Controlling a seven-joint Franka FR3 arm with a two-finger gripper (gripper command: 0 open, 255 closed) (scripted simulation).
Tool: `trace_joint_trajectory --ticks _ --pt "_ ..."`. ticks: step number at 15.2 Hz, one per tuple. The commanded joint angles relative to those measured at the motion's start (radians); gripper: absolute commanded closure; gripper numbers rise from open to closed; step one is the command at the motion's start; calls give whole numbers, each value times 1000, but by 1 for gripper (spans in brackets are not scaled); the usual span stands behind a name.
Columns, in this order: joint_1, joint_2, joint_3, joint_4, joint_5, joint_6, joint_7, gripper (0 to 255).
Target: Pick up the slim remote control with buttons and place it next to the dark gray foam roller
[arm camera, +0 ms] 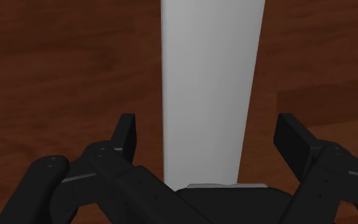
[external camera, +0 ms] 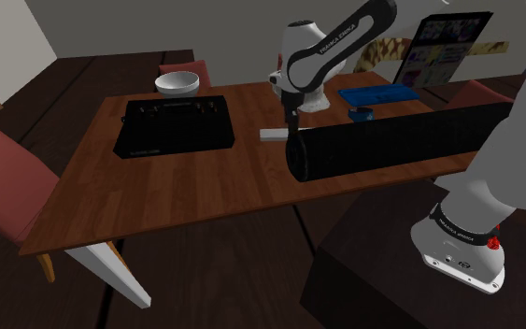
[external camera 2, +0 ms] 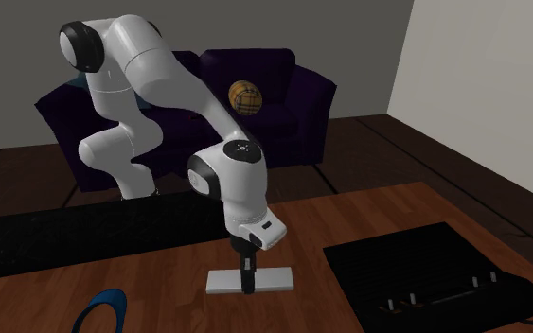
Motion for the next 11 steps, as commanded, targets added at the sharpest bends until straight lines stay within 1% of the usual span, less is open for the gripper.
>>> trace_joint_trajectory --ticks 1,3,11 --pt "1 -33 0 13 -1 -46 2 0" --pt "2 -70 1 33 -2 -102 3 0" --pt "2 -70 1 33 -2 -102 3 0"
